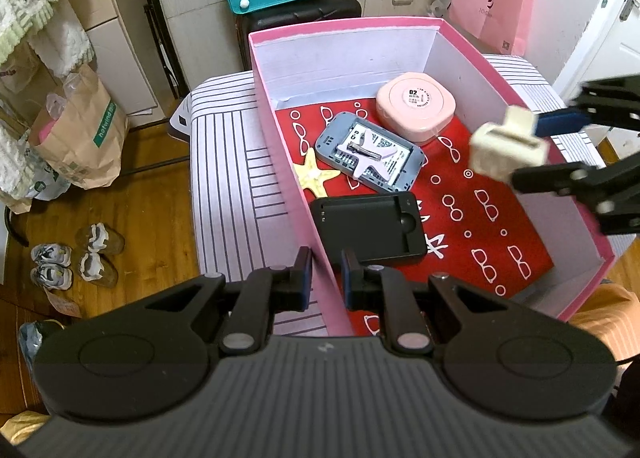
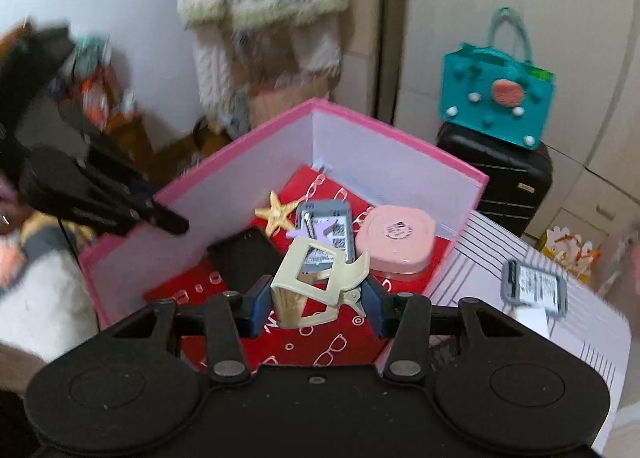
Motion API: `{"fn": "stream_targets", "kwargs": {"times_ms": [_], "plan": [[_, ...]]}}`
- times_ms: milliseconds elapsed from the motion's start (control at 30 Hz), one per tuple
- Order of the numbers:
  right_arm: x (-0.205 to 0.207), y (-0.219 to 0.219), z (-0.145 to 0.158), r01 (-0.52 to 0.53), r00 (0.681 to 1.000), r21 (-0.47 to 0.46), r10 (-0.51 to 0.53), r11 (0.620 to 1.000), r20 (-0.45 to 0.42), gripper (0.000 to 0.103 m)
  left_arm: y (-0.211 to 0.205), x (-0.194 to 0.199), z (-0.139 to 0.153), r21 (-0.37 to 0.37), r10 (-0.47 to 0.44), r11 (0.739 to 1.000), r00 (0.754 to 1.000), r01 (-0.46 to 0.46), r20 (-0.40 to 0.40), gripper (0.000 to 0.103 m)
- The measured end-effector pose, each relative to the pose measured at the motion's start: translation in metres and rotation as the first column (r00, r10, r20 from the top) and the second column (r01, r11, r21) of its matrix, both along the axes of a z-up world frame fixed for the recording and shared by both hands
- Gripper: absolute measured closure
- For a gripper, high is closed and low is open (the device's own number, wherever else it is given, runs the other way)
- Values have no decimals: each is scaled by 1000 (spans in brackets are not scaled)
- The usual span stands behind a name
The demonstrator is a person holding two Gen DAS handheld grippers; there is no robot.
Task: Organize rigid objects
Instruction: 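Carry the cream clip into the pink box and open the right gripper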
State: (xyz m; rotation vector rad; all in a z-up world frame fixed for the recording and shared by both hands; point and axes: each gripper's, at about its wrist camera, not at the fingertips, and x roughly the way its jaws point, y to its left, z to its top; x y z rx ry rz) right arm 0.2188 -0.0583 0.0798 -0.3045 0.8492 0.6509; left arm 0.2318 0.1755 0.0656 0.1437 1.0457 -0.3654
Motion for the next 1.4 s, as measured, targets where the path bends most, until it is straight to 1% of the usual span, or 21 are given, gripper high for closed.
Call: {"fn": "stream_targets", "kwargs": {"times_ms": [67, 133, 400, 500, 600, 667, 700, 767, 900, 1067, 1233, 1333, 1400], "plan": [[6, 10, -3, -36, 999, -59, 36, 998, -11, 50, 1, 0, 0, -1, 2, 1000, 1000, -2, 2, 89], [12, 13, -8, -63, 998, -96, 60, 993, -26, 50, 1, 1, 0, -5, 3, 1000, 1000, -3, 2, 89], [33, 35, -37, -124, 985, -145, 104, 982, -134, 50, 1, 2, 0, -5, 4, 1000, 1000, -4, -2, 89], [36, 41, -44, -138, 983, -174, 113, 975, -147, 52, 0, 2, 0, -3, 5, 1000, 1000, -5, 0, 89], [37, 43, -46, -159, 979, -180, 132, 971, -154, 50, 0, 1, 0, -5, 6, 1000, 1000, -6, 0, 89], [35, 41, -42, -149, 984, -178, 128, 973, -127, 40, 0, 0, 0, -9, 7, 1000, 1000, -7, -1, 89], [33, 39, -38, -143, 986, -172, 125, 975, -111, 39, 1, 0, 0, -9, 6, 1000, 1000, -6, 0, 89], [27, 31, -25, -134, 989, -133, 124, 982, -82, 38, 1, 0, 0, -9, 6, 1000, 1000, -6, 0, 89], [13, 3, 7, -72, 997, -33, 71, 997, -17, 33, 0, 0, 0, -8, 4, 1000, 1000, -4, 0, 89], [-4, -38, 32, 21, 999, 29, -22, 999, 31, 32, 0, 0, 0, -2, 2, 1000, 1000, -2, -4, 89], [-22, -75, 37, 109, 990, 20, -111, 994, 88, 32, -2, 6, 2, 8, 4, 1000, 1000, -3, -30, 89], [-29, -93, 33, 144, 984, 18, -145, 989, 106, 32, -3, 11, 3, 9, 9, 1000, 998, -8, -55, 89], [-31, -103, 26, 156, 980, 38, -160, 987, 122, 32, -2, 15, 3, 4, 18, 1000, 997, -18, -74, 89]]}}
